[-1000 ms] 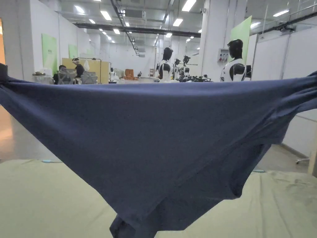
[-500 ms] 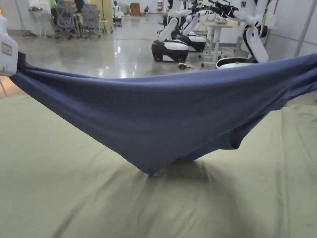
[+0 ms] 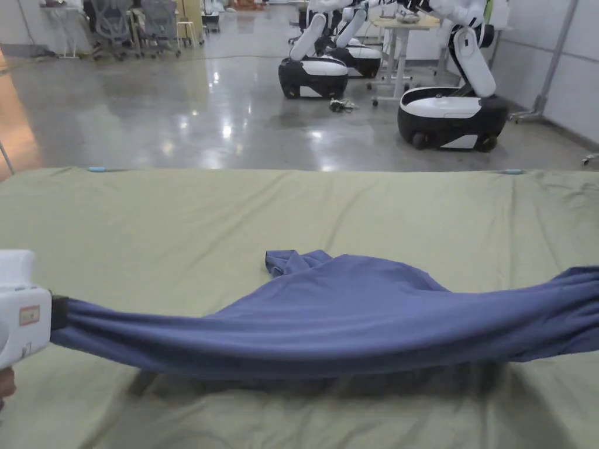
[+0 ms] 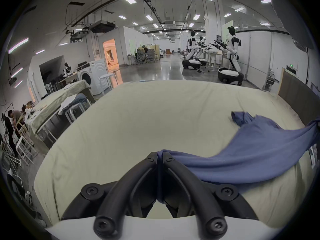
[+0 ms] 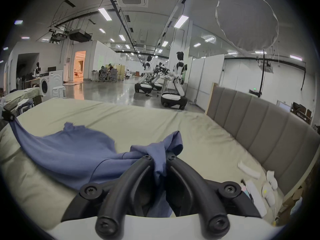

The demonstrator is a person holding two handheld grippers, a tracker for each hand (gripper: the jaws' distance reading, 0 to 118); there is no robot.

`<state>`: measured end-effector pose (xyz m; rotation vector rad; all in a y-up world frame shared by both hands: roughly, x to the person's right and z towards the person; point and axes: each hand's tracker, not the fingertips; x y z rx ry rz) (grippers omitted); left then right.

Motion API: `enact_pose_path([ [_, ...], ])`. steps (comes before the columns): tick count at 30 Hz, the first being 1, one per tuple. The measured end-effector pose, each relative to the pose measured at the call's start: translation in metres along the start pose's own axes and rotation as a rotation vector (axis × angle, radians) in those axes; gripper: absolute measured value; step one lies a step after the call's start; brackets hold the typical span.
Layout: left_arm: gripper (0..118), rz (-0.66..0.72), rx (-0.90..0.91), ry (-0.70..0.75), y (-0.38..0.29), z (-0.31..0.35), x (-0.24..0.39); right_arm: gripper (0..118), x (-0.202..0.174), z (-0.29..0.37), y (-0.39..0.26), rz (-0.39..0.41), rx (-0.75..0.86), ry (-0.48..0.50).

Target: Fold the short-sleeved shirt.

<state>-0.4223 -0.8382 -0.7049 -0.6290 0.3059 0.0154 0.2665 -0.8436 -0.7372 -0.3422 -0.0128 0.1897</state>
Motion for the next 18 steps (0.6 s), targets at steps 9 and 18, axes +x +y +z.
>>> enact_pose_path([
  [9, 3, 0.035, -0.013, -0.07, -0.097, 0.106, -0.038, 9, 0.005, 0.148, -0.059, 0.019, -0.023, 0.007],
  [18, 3, 0.024, -0.109, -0.137, -0.172, 0.132, -0.06, 9, 0.008, 0.206, -0.122, 0.032, -0.159, 0.022],
])
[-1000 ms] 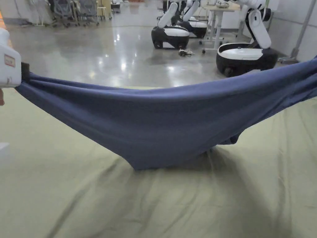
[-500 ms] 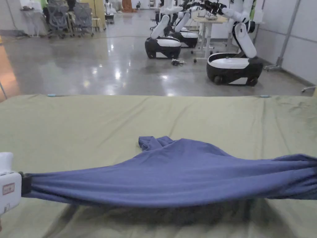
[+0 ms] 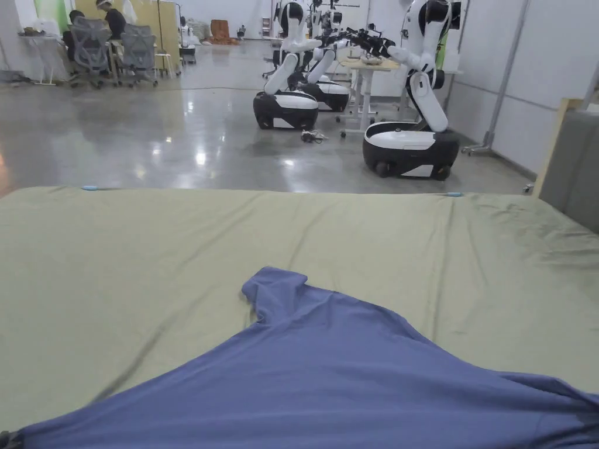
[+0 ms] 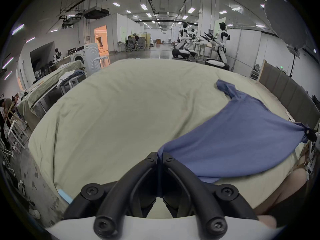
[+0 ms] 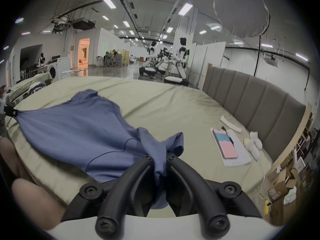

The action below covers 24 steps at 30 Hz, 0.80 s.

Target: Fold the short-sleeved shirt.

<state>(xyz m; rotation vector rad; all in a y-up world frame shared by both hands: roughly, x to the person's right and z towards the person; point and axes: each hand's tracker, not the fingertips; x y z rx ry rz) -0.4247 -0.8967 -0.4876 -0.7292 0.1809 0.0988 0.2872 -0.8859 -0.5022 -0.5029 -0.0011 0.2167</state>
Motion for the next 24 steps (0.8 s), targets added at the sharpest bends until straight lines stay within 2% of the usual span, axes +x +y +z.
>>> enact_pose_path([
  [1, 3, -0.015, -0.015, -0.003, -0.003, 0.017, 0.018, 9, -0.002, -0.004, -0.005, 0.002, -0.033, 0.0],
  [4, 4, -0.029, -0.033, -0.005, -0.018, 0.011, 0.021, 10, 0.003, -0.031, -0.029, 0.027, -0.1, -0.022],
  [5, 5, -0.046, -0.045, 0.008, -0.021, -0.002, 0.018, 10, 0.004, -0.035, -0.033, 0.015, -0.098, -0.013],
  [6, 12, -0.051, -0.057, 0.013, -0.025, -0.009, 0.016, 10, 0.005, -0.039, -0.036, -0.009, -0.112, 0.01],
  [7, 28, -0.046, -0.09, 0.019, -0.027, -0.011, 0.015, 18, 0.012, -0.052, -0.046, -0.044, -0.141, 0.018],
  [8, 62, -0.024, -0.114, 0.032, -0.028, -0.011, 0.013, 53, 0.014, -0.055, -0.05, -0.058, -0.149, 0.002],
  [9, 85, 0.003, -0.109, 0.01, -0.028, -0.011, 0.007, 98, 0.015, -0.056, -0.054, -0.075, -0.169, -0.019],
  [10, 101, 0.033, -0.099, -0.022, -0.028, -0.004, 0.002, 118, 0.018, -0.055, -0.056, -0.107, -0.192, -0.021],
  [11, 108, 0.068, -0.072, -0.061, -0.026, 0.009, -0.003, 117, 0.015, -0.043, -0.051, -0.136, -0.179, -0.006],
  [12, 108, 0.111, -0.01, -0.098, -0.024, 0.027, -0.007, 117, 0.018, -0.029, -0.047, -0.156, -0.105, 0.029],
  [14, 108, 0.167, 0.085, -0.137, -0.02, 0.065, -0.01, 117, 0.018, -0.012, -0.037, -0.159, -0.071, -0.014],
  [15, 108, 0.183, 0.13, -0.154, -0.02, 0.085, -0.011, 117, -0.013, 0.026, -0.012, -0.154, -0.039, -0.041],
  [16, 108, 0.184, 0.158, -0.129, -0.02, 0.104, -0.009, 116, -0.027, 0.046, 0.0, -0.149, 0.006, -0.044],
  [17, 102, 0.179, 0.184, -0.105, -0.02, 0.123, -0.003, 114, -0.038, 0.061, 0.01, -0.153, 0.045, -0.035],
  [18, 84, 0.177, 0.213, -0.086, -0.023, 0.142, 0.0, 110, -0.053, 0.08, 0.021, -0.165, 0.079, -0.018],
  [19, 50, 0.179, 0.251, -0.063, -0.029, 0.159, 0.003, 103, -0.044, 0.055, 0.005, -0.181, 0.089, 0.012],
  [20, 12, 0.191, 0.292, -0.036, -0.036, 0.171, 0.005, 88, -0.055, 0.06, 0.008, -0.183, 0.091, 0.039],
  [21, 4, 0.213, 0.311, 0.008, -0.041, 0.181, 0.011, 81, -0.069, 0.071, 0.012, -0.19, 0.114, 0.063],
  [22, 4, 0.236, 0.31, 0.059, -0.048, 0.183, 0.016, 81, -0.083, 0.08, 0.016, -0.185, 0.14, 0.097],
  [24, 0, 0.236, 0.27, 0.023, -0.058, 0.18, 0.012, 25, -0.109, 0.09, 0.027, -0.166, 0.168, 0.139],
])
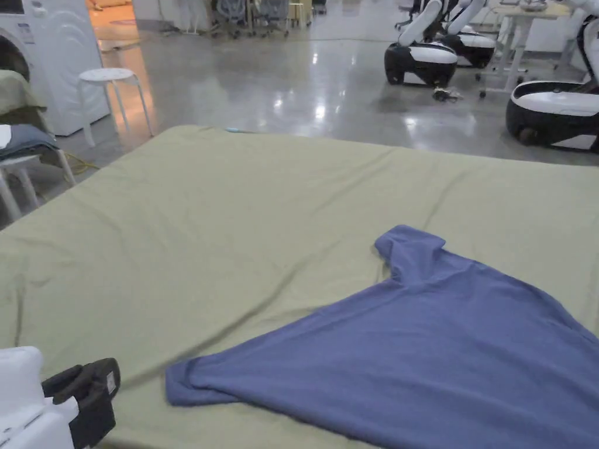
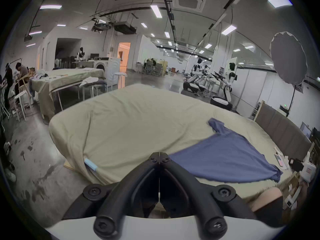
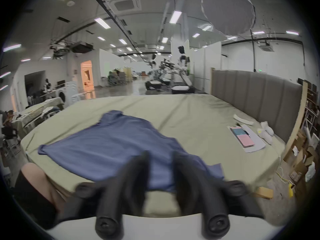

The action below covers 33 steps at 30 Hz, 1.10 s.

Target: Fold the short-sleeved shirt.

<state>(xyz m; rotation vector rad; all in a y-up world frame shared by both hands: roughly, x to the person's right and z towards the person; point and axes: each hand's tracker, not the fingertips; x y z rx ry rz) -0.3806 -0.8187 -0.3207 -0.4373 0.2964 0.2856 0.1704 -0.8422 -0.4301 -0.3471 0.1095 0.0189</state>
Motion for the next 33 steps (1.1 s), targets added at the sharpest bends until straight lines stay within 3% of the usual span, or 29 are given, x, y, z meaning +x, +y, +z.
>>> enact_pose_path([
  [1, 0, -0.024, -0.073, -0.033, -0.003, -0.015, -0.002, 6, -0.014, 0.002, 0.002, 0.001, 0.002, -0.006],
  [2, 0, -0.038, -0.104, -0.02, -0.01, -0.025, -0.001, 1, -0.024, 0.002, 0.005, -0.009, 0.0, 0.027],
  [4, 0, -0.049, -0.157, 0.028, -0.02, -0.046, -0.001, 0, -0.041, -0.003, 0.012, -0.017, -0.021, 0.128],
  [6, 0, 0.025, -0.163, 0.009, -0.022, -0.071, -0.009, 0, -0.058, -0.005, 0.018, 0.037, 0.001, 0.121],
  [8, 2, 0.054, -0.232, 0.033, -0.02, -0.104, -0.008, 0, -0.037, -0.015, 0.008, 0.022, 0.011, 0.153],
  [9, 20, 0.064, -0.265, 0.054, -0.016, -0.121, -0.009, 0, -0.033, -0.019, 0.01, 0.019, 0.009, 0.161],
  [10, 53, 0.093, -0.234, 0.036, -0.015, -0.133, -0.012, 0, -0.029, -0.023, 0.012, 0.02, 0.009, 0.167],
  [11, 88, 0.11, -0.234, 0.028, -0.014, -0.146, -0.013, 0, -0.051, -0.021, 0.015, 0.061, 0.01, 0.154],
  [12, 96, 0.121, -0.275, 0.018, -0.01, -0.161, -0.013, 0, -0.054, -0.023, 0.015, 0.063, 0.007, 0.157],
  [16, 91, 0.141, -0.322, 0.033, -0.007, -0.204, -0.009, 0, -0.046, -0.027, 0.016, 0.083, -0.003, 0.128],
  [18, 48, 0.142, -0.347, 0.035, -0.011, -0.211, -0.005, 0, -0.035, -0.03, 0.016, 0.06, -0.009, 0.112],
  [20, 19, 0.031, -0.331, 0.127, -0.016, -0.212, 0.011, 0, -0.036, -0.031, 0.017, 0.063, -0.024, 0.086],
  [21, 7, -0.009, -0.325, 0.092, -0.021, -0.208, 0.012, 0, -0.031, -0.033, 0.016, 0.066, -0.03, 0.077],
  [28, 2, -0.042, -0.303, -0.041, -0.015, -0.172, 0.025, 0, -0.014, -0.059, 0.022, 0.056, -0.067, 0.052],
  [33, 2, -0.079, -0.151, -0.047, -0.007, -0.133, 0.029, 0, -0.028, -0.128, 0.046, 0.181, -0.136, 0.15],
])
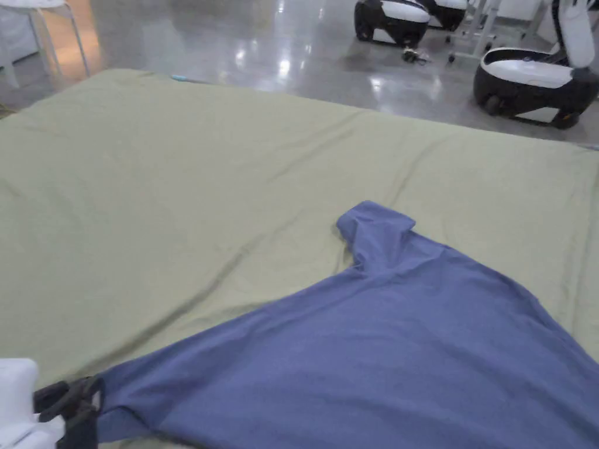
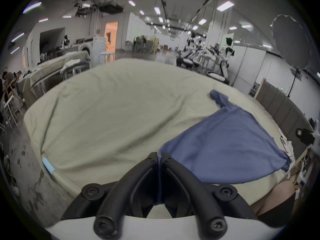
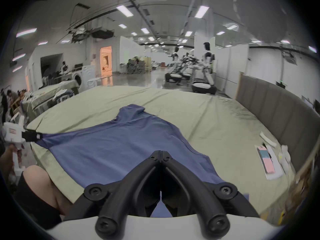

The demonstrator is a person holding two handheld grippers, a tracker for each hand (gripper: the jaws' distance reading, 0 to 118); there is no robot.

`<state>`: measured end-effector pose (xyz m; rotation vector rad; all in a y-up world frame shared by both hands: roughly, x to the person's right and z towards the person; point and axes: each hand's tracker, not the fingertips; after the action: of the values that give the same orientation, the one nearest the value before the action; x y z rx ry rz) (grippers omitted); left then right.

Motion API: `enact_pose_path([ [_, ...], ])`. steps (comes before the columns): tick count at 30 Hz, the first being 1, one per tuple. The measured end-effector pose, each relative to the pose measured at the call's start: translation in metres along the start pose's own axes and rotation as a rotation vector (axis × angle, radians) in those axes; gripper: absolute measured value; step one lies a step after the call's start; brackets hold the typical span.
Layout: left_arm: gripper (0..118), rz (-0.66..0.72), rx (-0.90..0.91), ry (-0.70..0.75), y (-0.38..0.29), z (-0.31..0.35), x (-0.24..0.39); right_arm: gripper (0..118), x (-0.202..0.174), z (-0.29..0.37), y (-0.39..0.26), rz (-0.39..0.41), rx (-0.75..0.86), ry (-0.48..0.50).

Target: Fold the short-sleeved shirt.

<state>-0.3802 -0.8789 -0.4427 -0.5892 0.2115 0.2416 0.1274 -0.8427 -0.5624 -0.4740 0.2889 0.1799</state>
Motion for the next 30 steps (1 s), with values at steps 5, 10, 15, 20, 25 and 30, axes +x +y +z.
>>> enact_pose_path([
  [5, 2, 0.011, 0.002, -0.019, 0.012, 0.003, -0.001, 37, -0.01, -0.126, 0.054, 0.104, -0.05, 0.114],
  [10, 2, -0.006, -0.007, -0.016, 0.01, -0.011, -0.003, 106, 0.0, -0.284, 0.09, 0.107, -0.178, 0.125],
  [15, 2, -0.014, -0.044, -0.015, 0.006, -0.024, -0.003, 102, 0.012, -0.379, 0.089, -0.015, -0.328, 0.072],
  [20, 2, -0.008, -0.064, -0.005, 0.001, -0.035, -0.01, 58, 0.009, -0.403, 0.073, -0.011, -0.396, 0.099],
  [25, 2, 0.025, -0.047, -0.018, 0.007, -0.028, -0.014, 2, 0.006, -0.362, 0.087, 0.013, -0.313, 0.085],
  [30, 2, 0.017, 0.043, -0.032, 0.022, 0.004, -0.011, 2, 0.019, -0.274, 0.12, -0.021, -0.173, 0.086],
])
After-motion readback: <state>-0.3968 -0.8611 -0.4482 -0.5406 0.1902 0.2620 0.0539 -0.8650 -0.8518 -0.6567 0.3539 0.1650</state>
